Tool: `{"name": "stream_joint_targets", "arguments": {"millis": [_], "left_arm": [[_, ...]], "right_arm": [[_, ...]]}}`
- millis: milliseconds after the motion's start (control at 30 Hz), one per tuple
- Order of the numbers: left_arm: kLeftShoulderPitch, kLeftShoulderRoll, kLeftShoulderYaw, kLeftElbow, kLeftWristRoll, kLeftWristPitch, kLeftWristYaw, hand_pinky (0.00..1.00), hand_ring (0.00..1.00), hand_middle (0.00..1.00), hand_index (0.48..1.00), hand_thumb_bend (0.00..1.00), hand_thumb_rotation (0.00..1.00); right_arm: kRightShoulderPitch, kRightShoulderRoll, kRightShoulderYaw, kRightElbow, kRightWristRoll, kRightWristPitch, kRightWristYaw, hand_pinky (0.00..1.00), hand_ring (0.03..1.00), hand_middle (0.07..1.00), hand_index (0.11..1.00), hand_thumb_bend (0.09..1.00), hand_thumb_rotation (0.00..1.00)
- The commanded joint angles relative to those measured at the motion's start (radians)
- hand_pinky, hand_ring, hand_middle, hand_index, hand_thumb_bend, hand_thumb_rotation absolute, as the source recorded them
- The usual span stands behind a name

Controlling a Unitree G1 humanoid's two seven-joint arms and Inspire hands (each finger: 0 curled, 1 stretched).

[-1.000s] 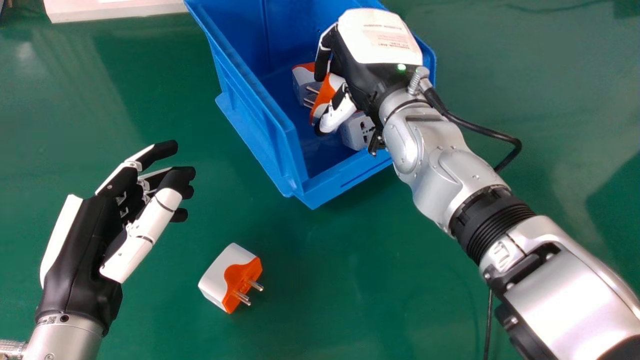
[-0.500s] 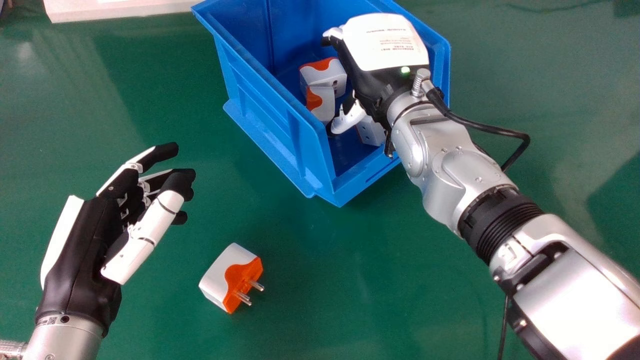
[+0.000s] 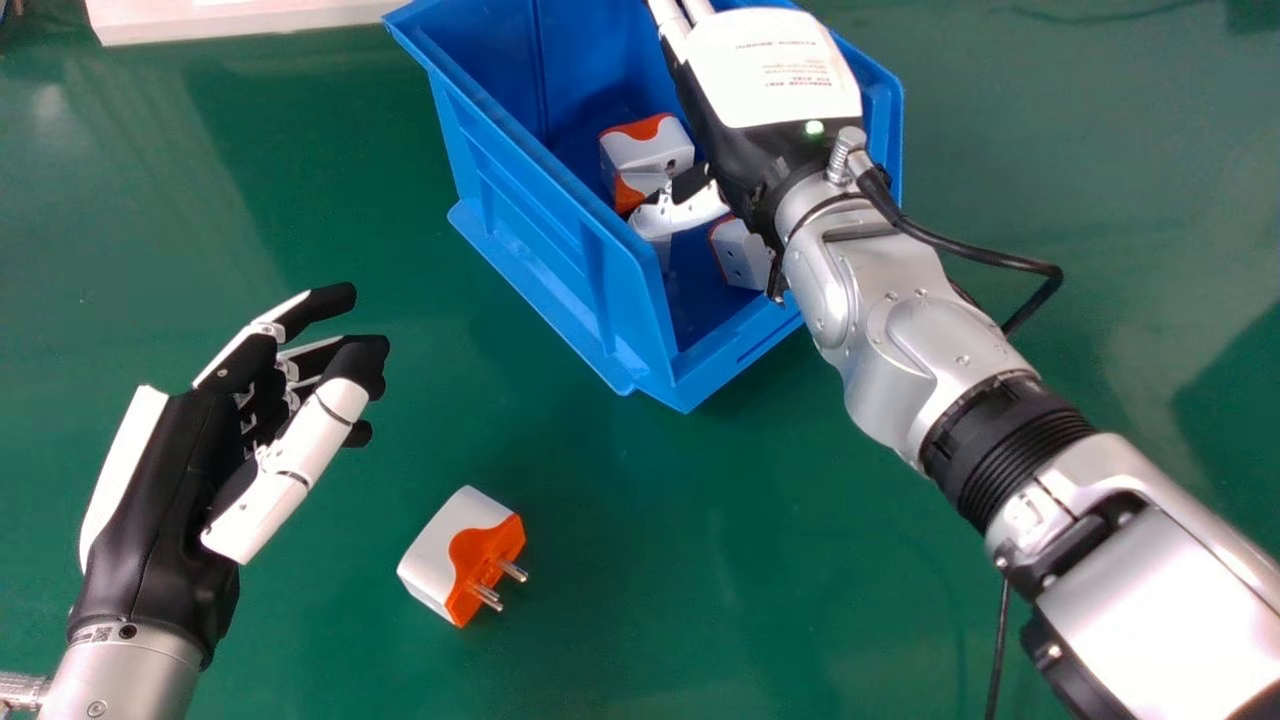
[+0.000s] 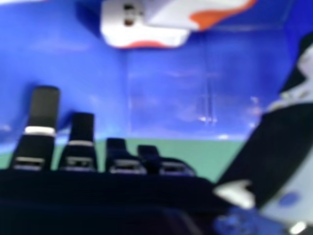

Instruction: Pick all objects and put in blue box

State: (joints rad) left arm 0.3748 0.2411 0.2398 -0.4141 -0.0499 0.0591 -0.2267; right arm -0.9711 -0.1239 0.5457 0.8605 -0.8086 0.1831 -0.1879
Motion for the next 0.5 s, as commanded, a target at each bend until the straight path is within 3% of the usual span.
{"name": "stream_joint_targets", "arguments": {"millis": [0,167,467], "left_arm": [[-0.007,0.007,-0.002,-0.011,0.001,0.002,0.005,0.65,0.73,0.77,0.841,0.6,0.68],[-0.015,0.011,-0.004,-0.01,0.005,0.012,0.005,0.66,0.74,0.77,0.843,0.6,0.68],[-0.027,0.019,-0.01,0.001,0.02,0.007,0.004,0.67,0.73,0.76,0.85,0.57,0.68]], "right_arm": [[0.015,-0.026,-0.023,-0.082,0.006,0.009,-0.017,0.98,0.999,1.0,0.999,0.56,0.45],[0.092,-0.042,-0.043,-0.219,0.002,0.018,-0.052,0.97,1.0,1.0,1.0,0.532,0.42],[0.267,-0.104,-0.071,-0.565,-0.021,0.041,-0.022,0.94,1.0,1.0,0.998,0.433,0.14]]}}
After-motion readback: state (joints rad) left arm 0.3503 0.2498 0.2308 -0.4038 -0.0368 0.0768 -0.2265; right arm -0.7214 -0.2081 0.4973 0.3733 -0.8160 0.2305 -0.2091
